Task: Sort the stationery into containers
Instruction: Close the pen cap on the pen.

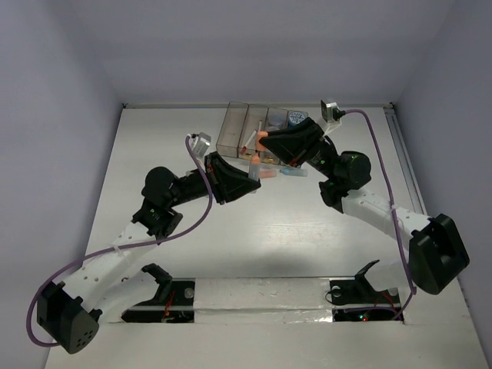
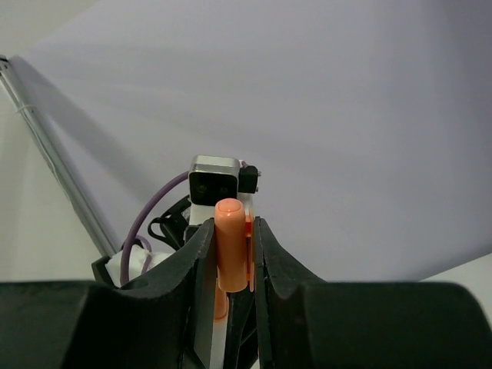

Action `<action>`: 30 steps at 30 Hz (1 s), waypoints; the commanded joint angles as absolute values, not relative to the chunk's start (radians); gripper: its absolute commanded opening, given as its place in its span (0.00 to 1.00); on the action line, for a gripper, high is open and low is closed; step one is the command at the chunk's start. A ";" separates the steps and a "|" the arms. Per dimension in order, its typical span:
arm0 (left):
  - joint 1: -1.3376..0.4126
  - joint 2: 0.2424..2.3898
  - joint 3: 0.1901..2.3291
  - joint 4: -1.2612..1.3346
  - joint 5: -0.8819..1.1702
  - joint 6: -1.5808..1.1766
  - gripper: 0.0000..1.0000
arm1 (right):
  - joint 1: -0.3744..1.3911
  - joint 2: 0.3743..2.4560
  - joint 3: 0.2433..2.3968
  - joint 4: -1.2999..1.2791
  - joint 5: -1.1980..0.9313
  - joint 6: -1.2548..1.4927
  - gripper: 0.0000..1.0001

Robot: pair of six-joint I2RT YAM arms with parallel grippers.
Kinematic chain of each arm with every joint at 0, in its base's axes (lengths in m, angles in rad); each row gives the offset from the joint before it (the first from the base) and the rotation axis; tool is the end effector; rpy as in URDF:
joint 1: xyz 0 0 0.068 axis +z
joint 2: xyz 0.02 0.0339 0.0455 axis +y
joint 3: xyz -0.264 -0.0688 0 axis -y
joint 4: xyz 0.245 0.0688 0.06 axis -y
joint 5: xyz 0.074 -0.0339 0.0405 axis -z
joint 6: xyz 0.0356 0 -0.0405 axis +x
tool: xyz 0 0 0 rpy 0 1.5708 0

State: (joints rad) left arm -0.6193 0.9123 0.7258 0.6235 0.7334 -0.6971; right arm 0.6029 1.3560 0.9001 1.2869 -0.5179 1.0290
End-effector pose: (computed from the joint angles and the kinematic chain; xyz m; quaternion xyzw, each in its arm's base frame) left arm 0.1501 -0.1363 0.3783 0.2827 0.5127 -0.6340 0.5052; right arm 0.2213 0.1738 0.3949 -0.1595 0.3920 0.7199 0.5501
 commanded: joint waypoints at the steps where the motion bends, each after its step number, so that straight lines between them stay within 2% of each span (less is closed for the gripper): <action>1: -0.611 0.910 0.730 0.678 0.758 -0.689 0.00 | 0.629 1.371 0.953 1.365 -0.531 1.034 0.00; 30: -0.611 0.887 0.741 0.627 0.741 -0.646 0.00 | 0.638 1.368 0.965 1.358 -0.505 1.037 0.00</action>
